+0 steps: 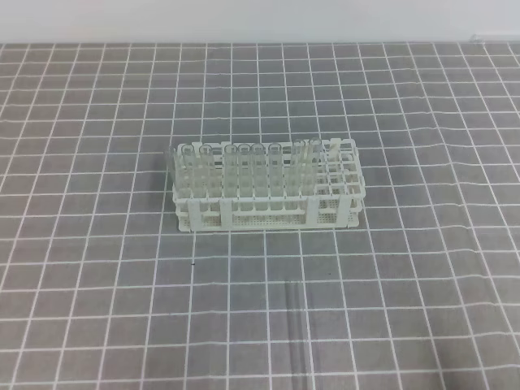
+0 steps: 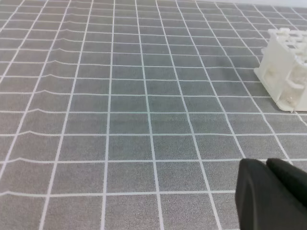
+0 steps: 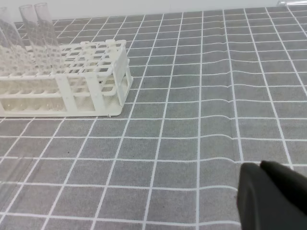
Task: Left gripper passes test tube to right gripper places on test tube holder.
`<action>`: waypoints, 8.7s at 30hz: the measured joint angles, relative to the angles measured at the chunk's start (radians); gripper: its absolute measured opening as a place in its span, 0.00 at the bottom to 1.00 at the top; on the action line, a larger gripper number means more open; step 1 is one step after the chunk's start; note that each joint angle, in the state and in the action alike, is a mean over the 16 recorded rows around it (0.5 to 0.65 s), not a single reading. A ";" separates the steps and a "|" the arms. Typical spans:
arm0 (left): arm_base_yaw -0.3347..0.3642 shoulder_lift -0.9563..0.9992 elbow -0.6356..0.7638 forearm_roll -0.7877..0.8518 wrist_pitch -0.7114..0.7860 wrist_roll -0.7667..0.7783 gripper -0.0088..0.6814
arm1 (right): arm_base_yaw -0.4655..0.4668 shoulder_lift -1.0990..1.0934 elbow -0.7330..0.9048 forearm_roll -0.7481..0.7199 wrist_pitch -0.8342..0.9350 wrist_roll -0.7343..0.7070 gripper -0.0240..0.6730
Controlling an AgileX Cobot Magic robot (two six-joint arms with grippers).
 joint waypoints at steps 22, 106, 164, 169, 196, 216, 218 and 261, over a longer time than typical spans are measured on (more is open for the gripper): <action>0.000 -0.005 0.002 0.041 -0.026 0.001 0.01 | 0.000 0.000 0.000 0.003 -0.020 0.000 0.02; -0.815 1.598 -1.165 -0.301 0.549 -0.208 0.01 | 0.000 0.637 -0.436 0.226 0.301 -0.004 0.02; -0.876 1.868 -1.186 -0.085 0.490 -0.405 0.56 | 0.000 0.637 -0.436 0.274 0.282 -0.042 0.02; -0.876 1.869 -1.186 -0.064 0.501 -0.404 0.50 | 0.000 0.637 -0.436 0.280 0.282 -0.048 0.02; -0.876 1.867 -1.186 -0.022 0.562 -0.226 0.12 | 0.000 0.637 -0.436 0.315 0.283 -0.088 0.02; -0.876 1.545 -1.102 0.063 0.504 -0.182 0.08 | 0.000 0.648 -0.507 0.319 0.428 -0.088 0.02; -0.876 1.472 -1.052 0.080 0.467 -0.199 0.08 | 0.000 0.661 -0.528 0.328 0.454 -0.093 0.02; -0.876 0.741 -0.325 1.627 -0.033 -1.744 0.06 | 0.850 1.140 -0.685 0.334 -0.611 -0.340 0.02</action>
